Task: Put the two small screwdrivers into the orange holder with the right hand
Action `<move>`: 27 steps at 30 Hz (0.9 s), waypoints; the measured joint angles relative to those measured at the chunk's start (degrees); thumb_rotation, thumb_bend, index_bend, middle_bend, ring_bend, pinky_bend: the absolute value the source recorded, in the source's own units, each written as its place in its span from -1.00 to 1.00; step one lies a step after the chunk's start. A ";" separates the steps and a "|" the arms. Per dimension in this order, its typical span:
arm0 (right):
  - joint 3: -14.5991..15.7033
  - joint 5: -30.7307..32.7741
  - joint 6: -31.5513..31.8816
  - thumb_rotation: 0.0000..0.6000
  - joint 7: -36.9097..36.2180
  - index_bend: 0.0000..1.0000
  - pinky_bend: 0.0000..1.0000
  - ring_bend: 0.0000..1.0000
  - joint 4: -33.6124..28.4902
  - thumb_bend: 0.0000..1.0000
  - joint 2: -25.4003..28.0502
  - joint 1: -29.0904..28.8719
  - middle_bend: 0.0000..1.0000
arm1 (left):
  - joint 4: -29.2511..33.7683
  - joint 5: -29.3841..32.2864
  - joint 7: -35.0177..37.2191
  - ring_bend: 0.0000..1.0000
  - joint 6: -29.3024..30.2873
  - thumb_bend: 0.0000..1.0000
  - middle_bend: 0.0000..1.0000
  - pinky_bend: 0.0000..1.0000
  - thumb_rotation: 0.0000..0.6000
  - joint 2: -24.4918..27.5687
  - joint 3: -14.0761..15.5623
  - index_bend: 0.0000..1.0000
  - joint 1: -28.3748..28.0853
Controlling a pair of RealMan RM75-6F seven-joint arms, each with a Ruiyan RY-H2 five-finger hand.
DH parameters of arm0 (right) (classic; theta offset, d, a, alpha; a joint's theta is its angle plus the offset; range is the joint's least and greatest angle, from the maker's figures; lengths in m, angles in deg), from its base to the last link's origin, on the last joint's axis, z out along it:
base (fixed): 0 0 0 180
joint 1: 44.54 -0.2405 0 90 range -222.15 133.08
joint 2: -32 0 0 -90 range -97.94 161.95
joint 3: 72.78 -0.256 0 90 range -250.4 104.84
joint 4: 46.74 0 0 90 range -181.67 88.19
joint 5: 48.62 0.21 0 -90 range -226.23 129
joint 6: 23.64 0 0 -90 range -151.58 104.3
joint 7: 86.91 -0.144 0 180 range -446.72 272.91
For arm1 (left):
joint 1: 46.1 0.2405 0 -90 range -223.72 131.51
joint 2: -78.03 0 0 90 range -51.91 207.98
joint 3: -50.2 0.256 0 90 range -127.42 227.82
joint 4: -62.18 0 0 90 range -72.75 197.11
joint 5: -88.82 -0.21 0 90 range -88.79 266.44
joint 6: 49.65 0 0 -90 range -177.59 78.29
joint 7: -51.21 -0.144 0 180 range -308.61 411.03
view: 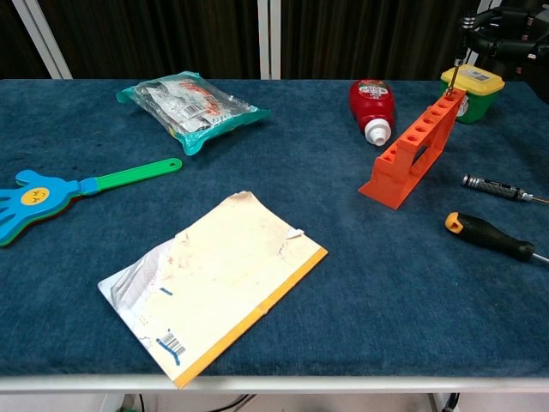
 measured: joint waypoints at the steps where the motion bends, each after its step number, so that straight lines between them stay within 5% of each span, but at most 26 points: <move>1: 0.01 -0.03 0.05 1.00 0.00 0.35 -1.00 -1.00 0.00 -0.08 -0.01 -0.01 -0.74 | -0.01 0.00 0.06 -0.92 0.03 -0.89 -0.83 -0.64 1.00 0.02 -0.01 -0.69 0.01; 15: 0.89 0.16 -0.88 1.00 0.17 0.28 -1.00 -1.00 0.52 -0.08 0.02 0.35 -0.77 | 0.02 -0.23 -0.08 -0.92 0.13 -0.89 -0.83 -0.64 1.00 0.03 0.18 -0.69 0.09; 23: 1.88 -1.68 -0.60 1.00 0.03 -0.75 -1.00 -1.00 0.47 -0.49 1.13 0.40 -0.90 | 0.01 -0.11 -0.18 -0.92 -0.25 -0.90 -0.83 -0.64 1.00 0.00 0.18 -0.69 -0.08; 27: 2.34 -1.93 -0.33 1.00 0.02 -0.92 -1.00 -1.00 0.30 -0.56 1.83 0.84 -0.92 | 0.04 -0.01 -0.33 -0.92 -0.40 -0.90 -0.83 -0.64 1.00 -0.05 0.18 -0.69 -0.14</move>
